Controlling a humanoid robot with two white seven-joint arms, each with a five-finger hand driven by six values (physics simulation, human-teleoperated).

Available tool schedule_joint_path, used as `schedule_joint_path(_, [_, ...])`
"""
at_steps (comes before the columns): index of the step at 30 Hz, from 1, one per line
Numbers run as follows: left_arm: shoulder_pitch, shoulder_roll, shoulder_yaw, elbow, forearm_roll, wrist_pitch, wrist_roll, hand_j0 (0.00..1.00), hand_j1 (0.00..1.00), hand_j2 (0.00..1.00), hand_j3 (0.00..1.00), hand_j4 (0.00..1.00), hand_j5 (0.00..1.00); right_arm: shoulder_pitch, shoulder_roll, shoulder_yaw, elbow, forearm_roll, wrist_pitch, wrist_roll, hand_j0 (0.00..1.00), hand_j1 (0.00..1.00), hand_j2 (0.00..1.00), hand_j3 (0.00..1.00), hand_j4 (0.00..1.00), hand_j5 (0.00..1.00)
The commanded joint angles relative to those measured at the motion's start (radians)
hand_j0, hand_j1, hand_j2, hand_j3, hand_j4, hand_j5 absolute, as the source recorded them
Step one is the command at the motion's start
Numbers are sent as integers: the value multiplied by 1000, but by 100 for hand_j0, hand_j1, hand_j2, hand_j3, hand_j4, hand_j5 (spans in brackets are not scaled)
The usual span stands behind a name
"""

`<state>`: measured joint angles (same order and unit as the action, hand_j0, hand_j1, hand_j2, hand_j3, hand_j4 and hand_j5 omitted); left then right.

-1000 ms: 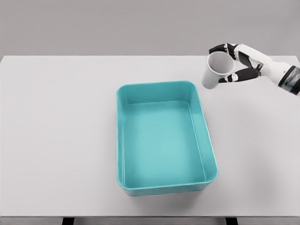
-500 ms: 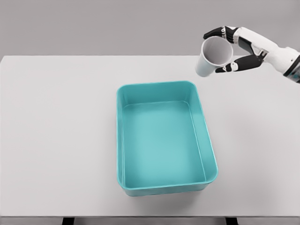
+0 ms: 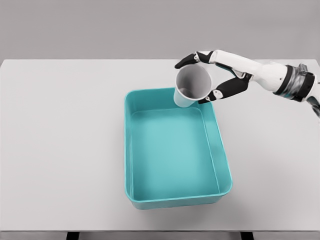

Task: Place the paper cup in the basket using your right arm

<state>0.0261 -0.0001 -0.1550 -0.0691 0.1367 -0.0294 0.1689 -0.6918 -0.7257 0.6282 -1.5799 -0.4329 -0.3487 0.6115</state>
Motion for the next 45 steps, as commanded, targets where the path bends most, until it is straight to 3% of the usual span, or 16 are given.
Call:
schedule_joint_path(1, [0, 0, 0, 0, 0, 0, 0, 100, 100, 100, 100, 100, 100, 0, 0, 34, -5, 9, 0, -1, 79, 79, 79, 79, 79, 79])
schedule_joint_path(11, [0, 0, 0, 0, 0, 0, 0, 100, 100, 100, 100, 100, 100, 8, 5, 80, 3, 85, 13, -1, 77, 77, 77, 77, 77, 77])
schedule_joint_path(13, [0, 0, 0, 0, 0, 0, 0, 100, 100, 100, 100, 100, 100, 2, 15, 90, -2, 225, 13, -1, 75, 75, 75, 75, 75, 75])
schedule_joint_path(14, [0, 0, 0, 0, 0, 0, 0, 100, 100, 100, 100, 100, 100, -2, 17, 82, -9, 345, 40, -1, 100, 100, 100, 100, 100, 100])
schedule_joint_path(17, [0, 0, 0, 0, 0, 0, 0, 100, 100, 100, 100, 100, 100, 0, 8, 50, -9, 344, 28, -1, 100, 100, 100, 100, 100, 100])
schedule_joint_path(19, [0, 0, 0, 0, 0, 0, 0, 100, 100, 100, 100, 100, 100, 12, -1, 12, -15, 300, -41, -1, 100, 100, 100, 100, 100, 100])
schedule_joint_path(21, [0, 0, 0, 0, 0, 0, 0, 100, 100, 100, 100, 100, 100, 57, -49, -24, -15, 143, -107, -1, 100, 100, 100, 100, 100, 100])
schedule_joint_path(24, [0, 0, 0, 0, 0, 0, 0, 100, 100, 100, 100, 100, 100, 142, -83, -186, -3, -48, -177, -1, 100, 100, 100, 100, 100, 100])
schedule_joint_path(27, [0, 0, 0, 0, 0, 0, 0, 100, 100, 100, 100, 100, 100, 244, -90, -354, 170, -147, -177, -1, 100, 100, 100, 100, 100, 100])
schedule_joint_path(30, [0, 0, 0, 0, 0, -1, 0, 100, 100, 100, 100, 100, 100, 267, -80, -390, 262, -148, -177, -1, 100, 100, 100, 100, 100, 100])
schedule_joint_path(33, [0, 0, 0, 0, 0, 0, 0, 100, 100, 100, 100, 100, 100, 314, 9, -462, 357, -80, -171, -1, 100, 100, 100, 100, 100, 100])
schedule_joint_path(35, [0, 0, 0, 0, 0, 0, 0, 100, 100, 100, 100, 100, 100, 319, 71, -496, 388, 19, -165, -1, 100, 100, 100, 100, 100, 100])
schedule_joint_path(38, [0, 0, 0, 0, 0, 0, 0, 100, 100, 100, 100, 100, 100, 333, 117, -504, 403, 75, -164, -1, 100, 100, 100, 100, 100, 100])
schedule_joint_path(45, [0, 0, 0, 0, 0, 0, 0, 100, 100, 100, 100, 100, 100, 333, 121, -502, 422, 86, -161, -1, 100, 100, 100, 100, 100, 100])
